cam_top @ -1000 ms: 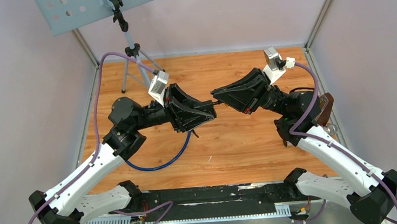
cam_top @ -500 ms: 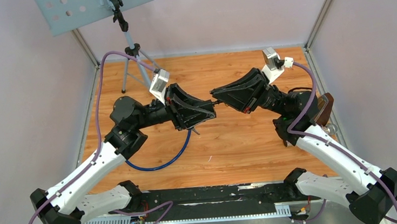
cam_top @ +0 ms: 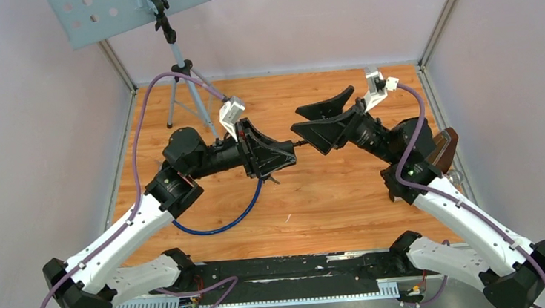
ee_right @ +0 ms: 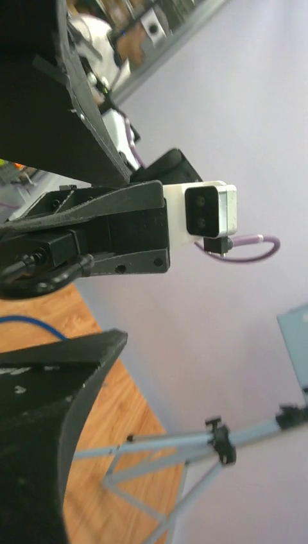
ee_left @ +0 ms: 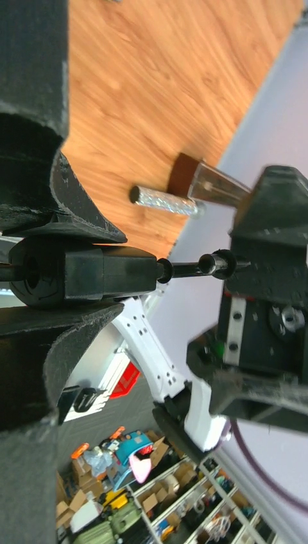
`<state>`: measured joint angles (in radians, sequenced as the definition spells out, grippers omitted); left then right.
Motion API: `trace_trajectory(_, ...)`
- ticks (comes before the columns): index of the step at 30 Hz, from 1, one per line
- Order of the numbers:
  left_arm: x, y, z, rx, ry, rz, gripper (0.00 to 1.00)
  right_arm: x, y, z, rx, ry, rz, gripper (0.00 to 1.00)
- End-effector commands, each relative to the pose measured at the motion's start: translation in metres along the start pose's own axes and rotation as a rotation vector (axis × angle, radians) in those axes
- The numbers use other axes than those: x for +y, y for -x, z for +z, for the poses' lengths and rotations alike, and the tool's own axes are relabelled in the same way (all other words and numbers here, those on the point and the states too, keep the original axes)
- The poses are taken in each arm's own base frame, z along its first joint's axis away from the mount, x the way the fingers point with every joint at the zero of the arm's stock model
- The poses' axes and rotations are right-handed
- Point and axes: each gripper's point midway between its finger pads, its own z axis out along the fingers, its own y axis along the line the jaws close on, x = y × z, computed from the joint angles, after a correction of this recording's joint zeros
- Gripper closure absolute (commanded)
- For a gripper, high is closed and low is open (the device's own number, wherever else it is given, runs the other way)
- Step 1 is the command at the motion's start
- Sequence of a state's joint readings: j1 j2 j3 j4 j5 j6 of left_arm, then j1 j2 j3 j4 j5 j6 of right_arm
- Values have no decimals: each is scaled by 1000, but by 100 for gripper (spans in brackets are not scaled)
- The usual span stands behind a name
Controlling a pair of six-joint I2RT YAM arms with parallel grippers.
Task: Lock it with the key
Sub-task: Lock the lock.
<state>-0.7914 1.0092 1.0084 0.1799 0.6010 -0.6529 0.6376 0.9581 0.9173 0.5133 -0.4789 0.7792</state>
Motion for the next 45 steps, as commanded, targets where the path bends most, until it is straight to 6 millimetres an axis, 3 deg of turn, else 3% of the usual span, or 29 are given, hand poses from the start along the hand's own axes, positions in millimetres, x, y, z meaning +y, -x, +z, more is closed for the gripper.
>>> trace_trajectory(1, 3, 39, -8, -95, 67, 3, 100, -28, 28, -15, -82, -233, -149, 12)
trace_trajectory(7, 9, 41, -19, -62, 86, -83, 100, -31, 32, -32, -54, -262, -391, 14)
trace_trajectory(11, 9, 47, -24, -51, 69, -193, 100, -10, 6, -33, 88, -57, -600, 21)
trace_trajectory(19, 1, 49, -33, -27, 34, -410, 100, -4, -36, -32, 270, 266, -969, 22)
trace_trajectory(23, -8, 48, -36, -17, 3, -458, 100, -6, -37, -26, 245, 329, -1089, 22)
trace_trajectory(34, -29, 48, -43, 13, -47, -479, 100, -18, -41, -13, 242, 385, -1203, 26)
trace_trajectory(42, -25, 45, -42, 25, -43, -449, 100, 2, -56, -17, 309, 499, -1006, 64)
trace_trajectory(45, -24, 43, -41, 36, -45, -447, 100, 11, -57, -23, 310, 508, -954, 70)
